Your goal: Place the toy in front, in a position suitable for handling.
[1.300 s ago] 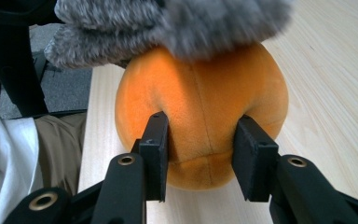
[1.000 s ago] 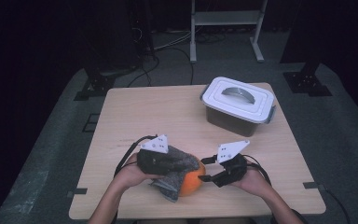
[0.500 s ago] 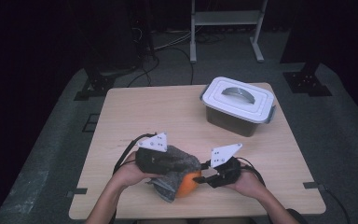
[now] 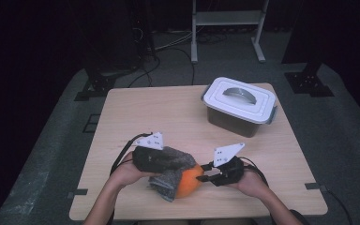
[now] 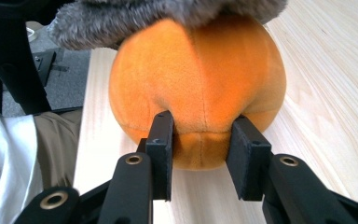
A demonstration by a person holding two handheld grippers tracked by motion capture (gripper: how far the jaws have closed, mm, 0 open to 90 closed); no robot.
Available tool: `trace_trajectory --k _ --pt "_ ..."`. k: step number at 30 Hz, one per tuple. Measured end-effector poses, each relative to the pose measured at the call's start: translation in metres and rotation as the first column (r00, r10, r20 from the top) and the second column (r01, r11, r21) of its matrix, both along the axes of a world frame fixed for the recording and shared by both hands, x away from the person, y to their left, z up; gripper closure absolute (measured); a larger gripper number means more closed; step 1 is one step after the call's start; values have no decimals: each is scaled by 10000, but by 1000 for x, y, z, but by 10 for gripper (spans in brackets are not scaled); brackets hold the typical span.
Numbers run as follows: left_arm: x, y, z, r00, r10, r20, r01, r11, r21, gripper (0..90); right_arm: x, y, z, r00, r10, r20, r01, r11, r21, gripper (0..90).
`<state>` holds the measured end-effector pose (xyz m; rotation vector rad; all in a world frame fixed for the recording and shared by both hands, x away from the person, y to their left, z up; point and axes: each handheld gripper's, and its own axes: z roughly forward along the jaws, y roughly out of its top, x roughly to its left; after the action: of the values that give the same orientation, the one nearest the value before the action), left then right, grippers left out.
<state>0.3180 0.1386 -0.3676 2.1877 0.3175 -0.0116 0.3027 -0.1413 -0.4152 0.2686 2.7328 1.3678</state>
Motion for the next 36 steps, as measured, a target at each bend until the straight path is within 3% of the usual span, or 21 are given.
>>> trace_trajectory --k 5,11,15,18,22,25,28,30,33,36 --pt "1 6 -7 9997 133 -224 -137 9997 -200 767 5 -3 -4 9993 -193 -328 194 9998 18 601" --pt "-3 3 -13 9986 38 -535 -65 9987 -513 767 3 -2 0 9963 -122 -856 153 9993 355 342" --pt "-6 -6 -16 9975 -287 -648 254 9984 -506 767 0 6 3 9963 -177 -838 205 9992 329 275" --pt "-7 -12 -17 9969 -426 -667 396 9981 -464 766 0 9 -1 9961 -368 -808 375 9993 71 297" --pt "-5 -10 -12 9970 -433 -640 398 9977 -551 767 2 5 -4 9973 -171 -717 171 9999 -3 508" --pt "0 -5 -4 9993 -145 -347 130 9991 -407 767 1 1 -1 9994 -30 -341 26 9999 -134 554" --pt "4 1 1 9995 110 -310 -125 9988 -470 767 2 -4 1 9999 -60 -102 58 9998 -171 557" --pt "7 2 -2 9991 149 -395 -160 9995 -263 767 4 -8 3 9999 -149 -50 148 9998 -157 556" --pt "9 0 -18 9967 74 -804 -70 10000 47 767 9 -15 0 9987 -368 -361 368 9993 -25 529" --pt "8 0 -30 9929 -41 -1191 1 9994 -340 767 13 -19 -6 9934 -455 -1056 467 9989 90 395"
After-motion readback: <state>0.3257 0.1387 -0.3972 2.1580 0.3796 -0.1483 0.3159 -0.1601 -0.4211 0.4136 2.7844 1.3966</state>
